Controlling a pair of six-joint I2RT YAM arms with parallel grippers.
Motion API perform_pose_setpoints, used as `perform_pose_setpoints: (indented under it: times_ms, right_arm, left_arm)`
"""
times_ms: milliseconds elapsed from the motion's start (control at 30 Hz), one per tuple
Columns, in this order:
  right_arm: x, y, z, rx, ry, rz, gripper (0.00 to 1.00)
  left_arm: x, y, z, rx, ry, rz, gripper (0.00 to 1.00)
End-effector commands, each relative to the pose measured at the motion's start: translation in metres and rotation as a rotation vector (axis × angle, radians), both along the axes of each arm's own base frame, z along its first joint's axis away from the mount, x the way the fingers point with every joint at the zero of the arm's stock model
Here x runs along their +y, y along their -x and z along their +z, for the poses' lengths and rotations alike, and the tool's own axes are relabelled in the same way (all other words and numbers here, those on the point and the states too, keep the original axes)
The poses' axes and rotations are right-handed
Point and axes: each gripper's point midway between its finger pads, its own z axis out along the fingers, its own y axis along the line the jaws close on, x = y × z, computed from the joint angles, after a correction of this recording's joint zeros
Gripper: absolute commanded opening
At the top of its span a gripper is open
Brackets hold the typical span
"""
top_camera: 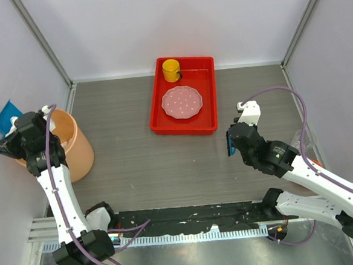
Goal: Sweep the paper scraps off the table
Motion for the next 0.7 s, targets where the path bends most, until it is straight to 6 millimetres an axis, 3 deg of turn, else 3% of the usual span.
perform_pose_setpoints:
  times_ms: [0,133,300,533,667]
  right_arm:
    - [0.004,-0.005,0.01,-0.04,-0.016,0.005,0.01]
    - [0.002,-0.004,0.011,-0.048,-0.019,-0.001,0.01]
    - [0.0,-0.004,0.013,-0.053,-0.019,-0.004,0.01]
    - [0.0,-0.004,0.009,-0.047,-0.013,-0.004,0.01]
    - [-0.002,-0.004,0.012,-0.056,-0.007,-0.008,0.01]
  left_arm:
    - [0.008,0.008,0.07,-0.045,-0.292,0.053,0.0]
    - [0.008,0.004,0.084,0.0,-0.406,0.054,0.0]
    - [0.004,-0.001,0.087,0.024,-0.468,0.016,0.0]
    - [0.004,-0.001,0.09,-0.002,-0.468,0.014,0.0]
    - [0.003,-0.001,0.102,-0.151,-0.376,-0.012,0.0]
